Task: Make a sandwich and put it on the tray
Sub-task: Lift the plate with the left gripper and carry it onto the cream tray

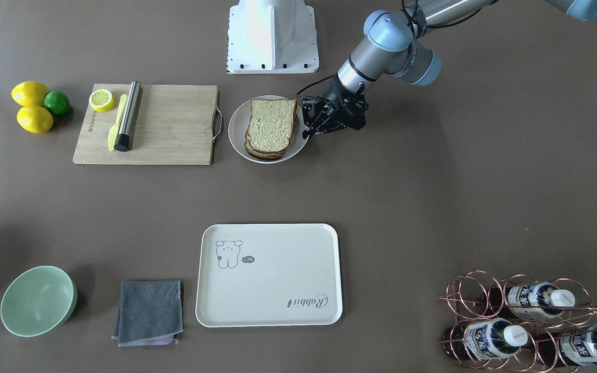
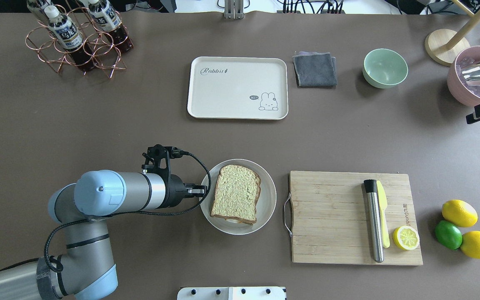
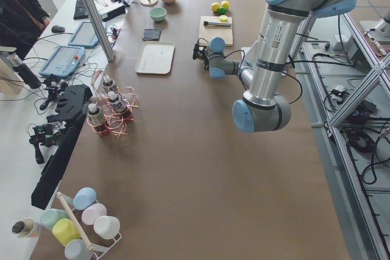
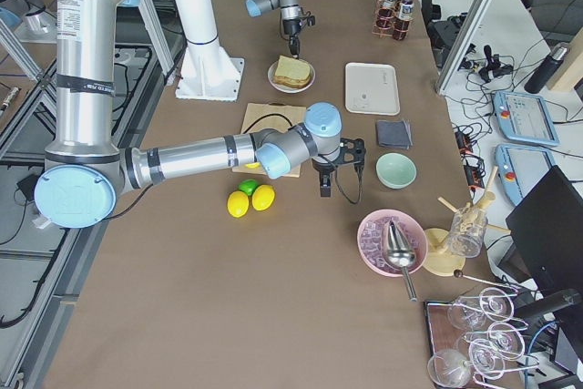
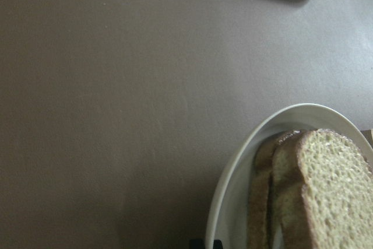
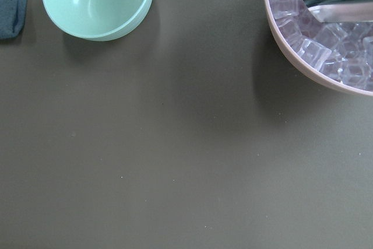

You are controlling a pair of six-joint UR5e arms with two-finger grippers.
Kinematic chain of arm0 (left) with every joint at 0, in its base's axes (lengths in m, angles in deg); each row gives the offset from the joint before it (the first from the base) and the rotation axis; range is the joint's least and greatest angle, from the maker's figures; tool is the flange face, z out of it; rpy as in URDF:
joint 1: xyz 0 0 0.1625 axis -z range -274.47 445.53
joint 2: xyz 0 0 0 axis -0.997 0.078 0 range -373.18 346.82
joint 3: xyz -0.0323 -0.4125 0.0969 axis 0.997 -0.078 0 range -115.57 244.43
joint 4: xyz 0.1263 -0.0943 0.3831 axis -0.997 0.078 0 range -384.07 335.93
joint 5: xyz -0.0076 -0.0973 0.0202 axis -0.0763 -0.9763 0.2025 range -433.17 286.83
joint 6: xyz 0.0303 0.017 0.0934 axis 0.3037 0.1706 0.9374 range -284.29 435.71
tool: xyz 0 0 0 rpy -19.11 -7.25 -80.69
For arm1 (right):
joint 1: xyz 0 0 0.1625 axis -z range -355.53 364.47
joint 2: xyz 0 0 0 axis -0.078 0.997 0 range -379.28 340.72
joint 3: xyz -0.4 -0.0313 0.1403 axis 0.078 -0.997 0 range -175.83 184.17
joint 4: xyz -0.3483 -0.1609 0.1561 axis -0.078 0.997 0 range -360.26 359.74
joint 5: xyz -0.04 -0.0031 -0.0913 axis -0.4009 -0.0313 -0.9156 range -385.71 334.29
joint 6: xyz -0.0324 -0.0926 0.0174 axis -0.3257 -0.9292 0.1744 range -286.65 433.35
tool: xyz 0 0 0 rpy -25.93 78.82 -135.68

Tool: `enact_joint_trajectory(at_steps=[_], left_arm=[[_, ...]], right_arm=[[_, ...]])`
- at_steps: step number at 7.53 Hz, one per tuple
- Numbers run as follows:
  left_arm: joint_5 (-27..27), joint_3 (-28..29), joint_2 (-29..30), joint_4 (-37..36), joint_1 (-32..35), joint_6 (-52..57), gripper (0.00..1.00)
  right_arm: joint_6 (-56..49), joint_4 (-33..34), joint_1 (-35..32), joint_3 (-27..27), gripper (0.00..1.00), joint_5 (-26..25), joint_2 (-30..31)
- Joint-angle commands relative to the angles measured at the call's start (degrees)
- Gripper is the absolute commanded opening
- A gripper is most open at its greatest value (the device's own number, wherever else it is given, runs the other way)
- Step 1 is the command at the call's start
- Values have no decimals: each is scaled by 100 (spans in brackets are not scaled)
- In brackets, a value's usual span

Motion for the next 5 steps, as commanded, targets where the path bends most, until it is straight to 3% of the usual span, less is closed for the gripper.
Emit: enact_joint_trajectory(at_steps=[1,5], left_arm=[[-125,-24,196,-12,146,-816,0],[-63,20,540,-144,357,-2139,0]], right_arm=[[-34,9,-8,-8,100,-35,-44],[10,17,-8,-87,100,-17,-79]])
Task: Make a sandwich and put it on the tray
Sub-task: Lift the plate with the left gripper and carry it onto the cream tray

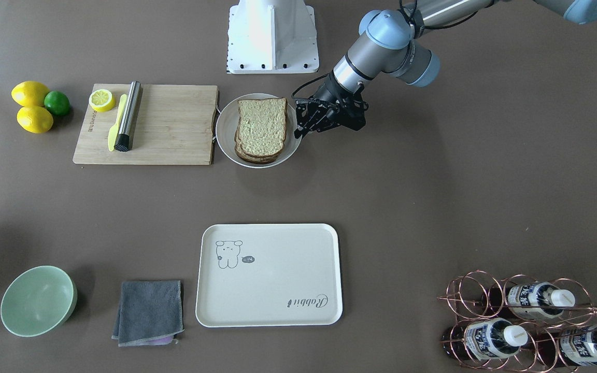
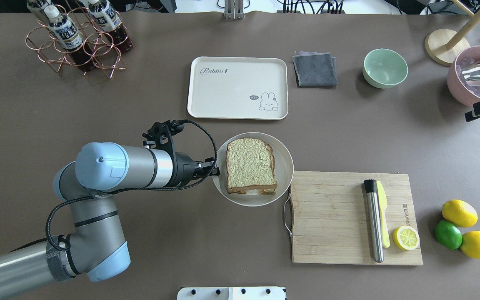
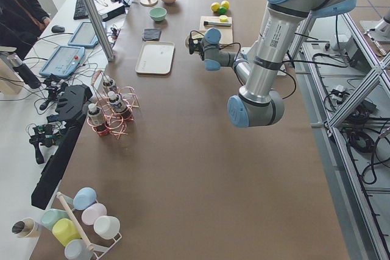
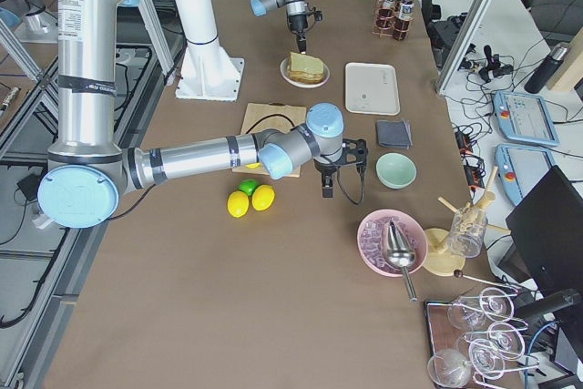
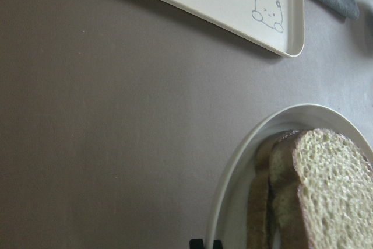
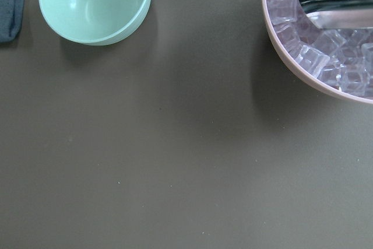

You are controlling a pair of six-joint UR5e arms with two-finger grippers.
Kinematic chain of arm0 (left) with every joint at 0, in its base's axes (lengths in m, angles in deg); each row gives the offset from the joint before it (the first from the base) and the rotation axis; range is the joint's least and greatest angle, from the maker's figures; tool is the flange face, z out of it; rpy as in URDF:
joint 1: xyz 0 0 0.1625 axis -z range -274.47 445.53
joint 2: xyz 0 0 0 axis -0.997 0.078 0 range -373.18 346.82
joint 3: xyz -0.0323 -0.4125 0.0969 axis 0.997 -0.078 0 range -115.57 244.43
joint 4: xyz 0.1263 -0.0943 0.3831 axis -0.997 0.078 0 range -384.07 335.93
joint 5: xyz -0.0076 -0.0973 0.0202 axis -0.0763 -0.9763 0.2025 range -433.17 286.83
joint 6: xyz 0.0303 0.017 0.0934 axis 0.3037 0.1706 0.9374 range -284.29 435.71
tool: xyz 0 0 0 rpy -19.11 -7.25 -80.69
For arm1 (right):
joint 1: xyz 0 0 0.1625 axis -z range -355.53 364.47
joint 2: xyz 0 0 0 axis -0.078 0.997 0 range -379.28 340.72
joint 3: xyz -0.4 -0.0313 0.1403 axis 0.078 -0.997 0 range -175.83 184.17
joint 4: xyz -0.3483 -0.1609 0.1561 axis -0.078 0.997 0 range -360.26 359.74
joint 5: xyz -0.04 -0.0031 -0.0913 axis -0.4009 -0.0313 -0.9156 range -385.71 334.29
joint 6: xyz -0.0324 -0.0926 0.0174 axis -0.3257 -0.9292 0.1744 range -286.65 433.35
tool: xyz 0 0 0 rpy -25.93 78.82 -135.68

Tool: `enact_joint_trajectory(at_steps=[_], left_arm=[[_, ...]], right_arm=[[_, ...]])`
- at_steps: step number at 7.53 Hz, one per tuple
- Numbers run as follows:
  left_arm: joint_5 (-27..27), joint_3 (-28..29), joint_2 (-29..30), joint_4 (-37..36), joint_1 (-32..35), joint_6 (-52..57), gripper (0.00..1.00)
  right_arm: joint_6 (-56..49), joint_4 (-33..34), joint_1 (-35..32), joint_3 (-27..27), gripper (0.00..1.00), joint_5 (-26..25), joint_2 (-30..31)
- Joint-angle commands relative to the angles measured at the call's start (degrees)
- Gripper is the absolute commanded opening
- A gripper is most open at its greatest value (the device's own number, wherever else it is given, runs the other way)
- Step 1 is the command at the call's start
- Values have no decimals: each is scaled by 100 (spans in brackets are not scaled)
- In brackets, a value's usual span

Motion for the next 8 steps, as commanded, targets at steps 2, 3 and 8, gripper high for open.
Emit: enact_joint_trajectory(at_steps=[2,3,8], left_arm=[[30,2,397,-517,367,-985,0],[39,19,573,-800,473,-1238,0],[662,1449,1487,-1084,965,-1417,0]], right_arm=[[20,13,-18,-36,100,26,0],[37,13,-27,-36,100,26,0],[2,13,-97,-115,100,35,70]])
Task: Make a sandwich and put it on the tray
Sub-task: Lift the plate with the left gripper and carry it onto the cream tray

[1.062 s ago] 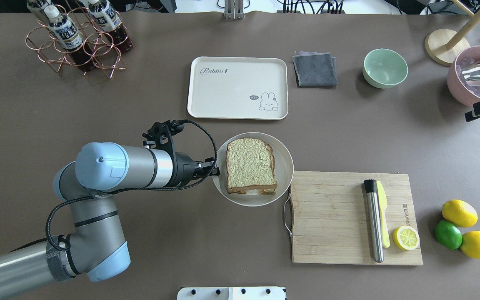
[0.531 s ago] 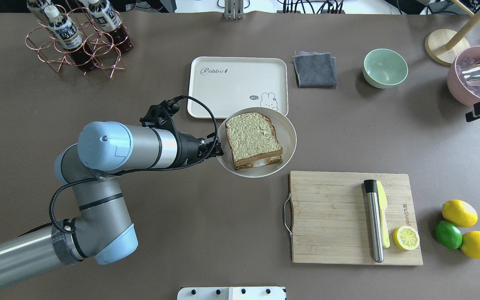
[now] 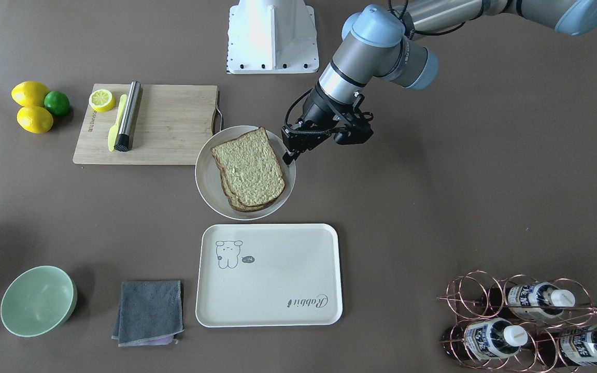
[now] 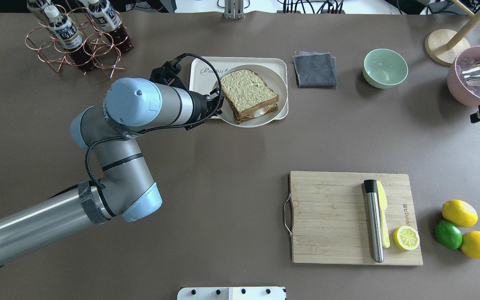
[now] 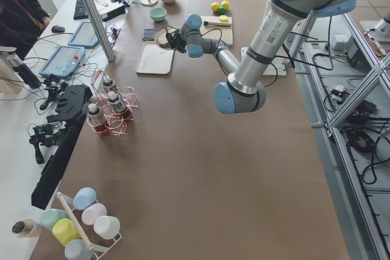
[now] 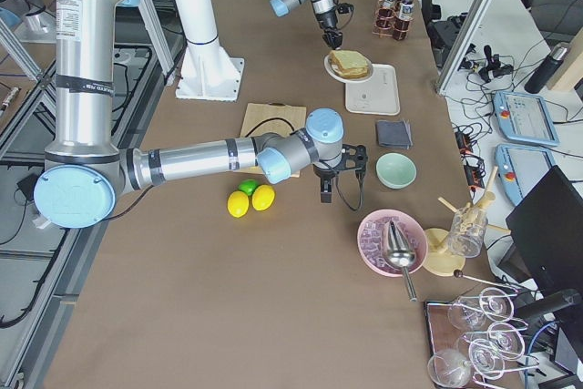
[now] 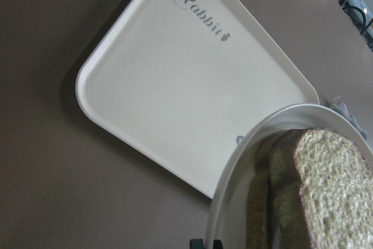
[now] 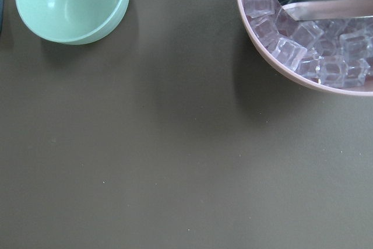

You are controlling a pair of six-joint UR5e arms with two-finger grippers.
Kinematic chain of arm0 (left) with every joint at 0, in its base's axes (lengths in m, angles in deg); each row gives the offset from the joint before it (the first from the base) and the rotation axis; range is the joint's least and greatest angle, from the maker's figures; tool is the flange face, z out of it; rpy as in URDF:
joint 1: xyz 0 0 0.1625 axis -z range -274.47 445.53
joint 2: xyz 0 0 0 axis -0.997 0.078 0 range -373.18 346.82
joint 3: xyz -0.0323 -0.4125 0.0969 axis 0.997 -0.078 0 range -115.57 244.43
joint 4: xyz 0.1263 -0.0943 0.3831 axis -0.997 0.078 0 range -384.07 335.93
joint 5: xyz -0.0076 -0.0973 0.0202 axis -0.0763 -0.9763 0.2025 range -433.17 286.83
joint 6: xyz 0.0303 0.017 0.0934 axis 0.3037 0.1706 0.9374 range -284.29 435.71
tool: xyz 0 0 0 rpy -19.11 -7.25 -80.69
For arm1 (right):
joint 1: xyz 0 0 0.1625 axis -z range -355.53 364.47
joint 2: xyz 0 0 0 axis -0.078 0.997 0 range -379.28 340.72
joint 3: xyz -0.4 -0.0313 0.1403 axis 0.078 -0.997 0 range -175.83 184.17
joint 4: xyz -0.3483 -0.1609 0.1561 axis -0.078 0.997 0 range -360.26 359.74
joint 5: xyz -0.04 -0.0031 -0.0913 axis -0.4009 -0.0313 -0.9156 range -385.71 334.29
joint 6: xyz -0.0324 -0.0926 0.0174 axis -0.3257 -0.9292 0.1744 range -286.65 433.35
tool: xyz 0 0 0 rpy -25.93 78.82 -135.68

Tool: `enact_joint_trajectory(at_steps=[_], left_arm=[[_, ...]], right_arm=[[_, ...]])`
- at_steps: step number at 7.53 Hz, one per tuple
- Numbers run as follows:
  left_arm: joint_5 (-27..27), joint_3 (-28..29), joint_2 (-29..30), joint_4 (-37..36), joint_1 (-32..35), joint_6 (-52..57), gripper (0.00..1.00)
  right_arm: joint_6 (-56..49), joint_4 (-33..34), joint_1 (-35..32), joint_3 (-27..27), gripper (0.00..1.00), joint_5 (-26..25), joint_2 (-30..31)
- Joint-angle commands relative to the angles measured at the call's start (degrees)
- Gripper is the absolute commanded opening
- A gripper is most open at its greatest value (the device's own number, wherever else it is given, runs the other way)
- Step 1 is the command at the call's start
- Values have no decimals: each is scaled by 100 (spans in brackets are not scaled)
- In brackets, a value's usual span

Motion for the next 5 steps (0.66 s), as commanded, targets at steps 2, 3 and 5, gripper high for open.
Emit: enact_joint_trajectory(at_steps=[2,3,5], left_arm=[[423,1326,628,433,169,3,0],[476,1748,768,706,186,20,0],[572,2005,874,771,178,20,0]], right_arm=[[-25,0,-66,-87,100,1,-4],[-25,0,-75,-104,100,1,-13],[-25,0,-76,-131,100,1,-13]])
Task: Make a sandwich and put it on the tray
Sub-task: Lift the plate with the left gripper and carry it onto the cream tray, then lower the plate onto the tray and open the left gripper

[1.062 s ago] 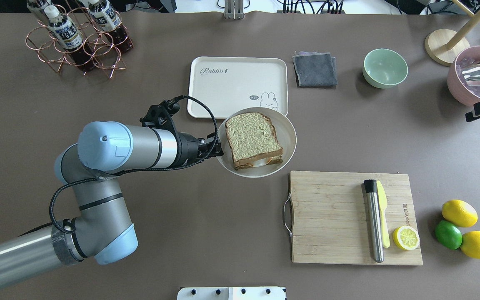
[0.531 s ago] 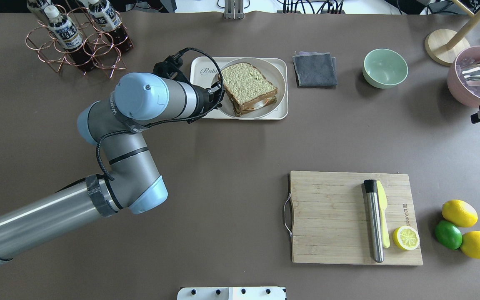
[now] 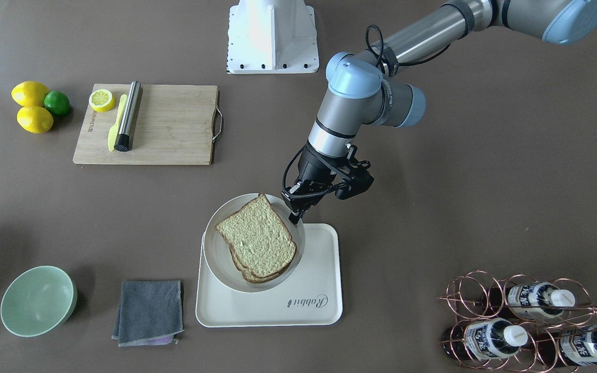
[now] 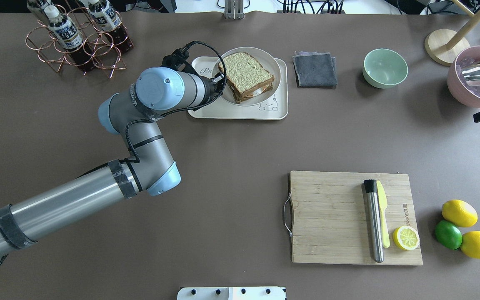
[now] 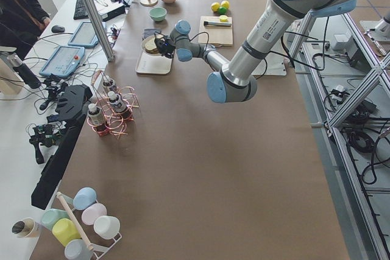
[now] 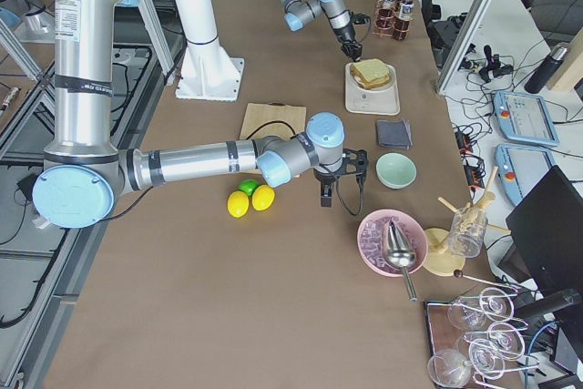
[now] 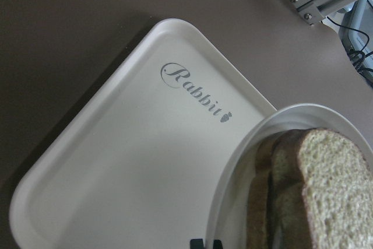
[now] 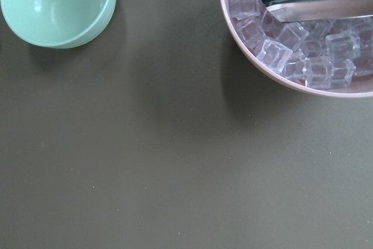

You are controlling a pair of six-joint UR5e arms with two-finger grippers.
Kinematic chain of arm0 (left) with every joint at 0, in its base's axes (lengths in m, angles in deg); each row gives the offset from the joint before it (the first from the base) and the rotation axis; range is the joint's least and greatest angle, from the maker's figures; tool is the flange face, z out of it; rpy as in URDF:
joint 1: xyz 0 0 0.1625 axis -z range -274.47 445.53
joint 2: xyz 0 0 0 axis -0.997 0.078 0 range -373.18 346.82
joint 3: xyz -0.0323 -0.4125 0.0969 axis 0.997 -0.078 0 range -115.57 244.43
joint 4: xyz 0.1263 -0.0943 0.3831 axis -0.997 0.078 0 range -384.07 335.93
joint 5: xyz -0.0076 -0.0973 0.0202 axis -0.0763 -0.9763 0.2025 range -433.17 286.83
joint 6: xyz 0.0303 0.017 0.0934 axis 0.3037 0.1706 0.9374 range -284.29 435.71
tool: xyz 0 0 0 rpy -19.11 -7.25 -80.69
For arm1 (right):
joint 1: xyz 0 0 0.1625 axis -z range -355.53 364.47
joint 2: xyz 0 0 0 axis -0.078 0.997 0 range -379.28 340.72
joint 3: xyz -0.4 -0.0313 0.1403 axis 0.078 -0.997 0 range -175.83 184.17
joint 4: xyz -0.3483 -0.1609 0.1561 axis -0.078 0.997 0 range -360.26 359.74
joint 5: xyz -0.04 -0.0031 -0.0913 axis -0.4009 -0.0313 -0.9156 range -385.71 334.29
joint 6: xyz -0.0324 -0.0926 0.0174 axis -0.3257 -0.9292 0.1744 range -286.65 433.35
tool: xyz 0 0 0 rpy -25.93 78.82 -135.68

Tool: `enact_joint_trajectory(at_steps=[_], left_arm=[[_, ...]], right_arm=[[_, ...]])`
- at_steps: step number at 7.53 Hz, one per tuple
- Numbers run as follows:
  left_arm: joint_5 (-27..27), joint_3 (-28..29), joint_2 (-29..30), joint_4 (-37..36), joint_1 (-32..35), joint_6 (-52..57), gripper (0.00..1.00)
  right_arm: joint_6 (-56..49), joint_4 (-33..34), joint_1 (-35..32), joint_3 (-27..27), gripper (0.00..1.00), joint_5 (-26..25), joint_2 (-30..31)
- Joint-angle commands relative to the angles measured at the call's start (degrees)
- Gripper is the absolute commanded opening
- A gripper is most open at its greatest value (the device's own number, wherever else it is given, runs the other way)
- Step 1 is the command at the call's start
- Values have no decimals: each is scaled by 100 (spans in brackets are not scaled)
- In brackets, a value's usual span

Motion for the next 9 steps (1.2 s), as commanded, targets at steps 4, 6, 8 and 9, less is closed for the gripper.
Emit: enact_joint_trajectory(at_steps=[4,6,8,9], left_arm=[[177,781,223,374,-42,180,0],[177,825,223,374,-42,320,0],[177,843,214,374,-33,531,46],[177,843,205,374,-24,767,60]], right_arm=[[-1,3,-6,-37,100,0,-30],[-1,3,-6,-73,100,-9,-65],[-1,3,3,-90,100,0,-118],[-1,12,-6,-82,100,0,-153]])
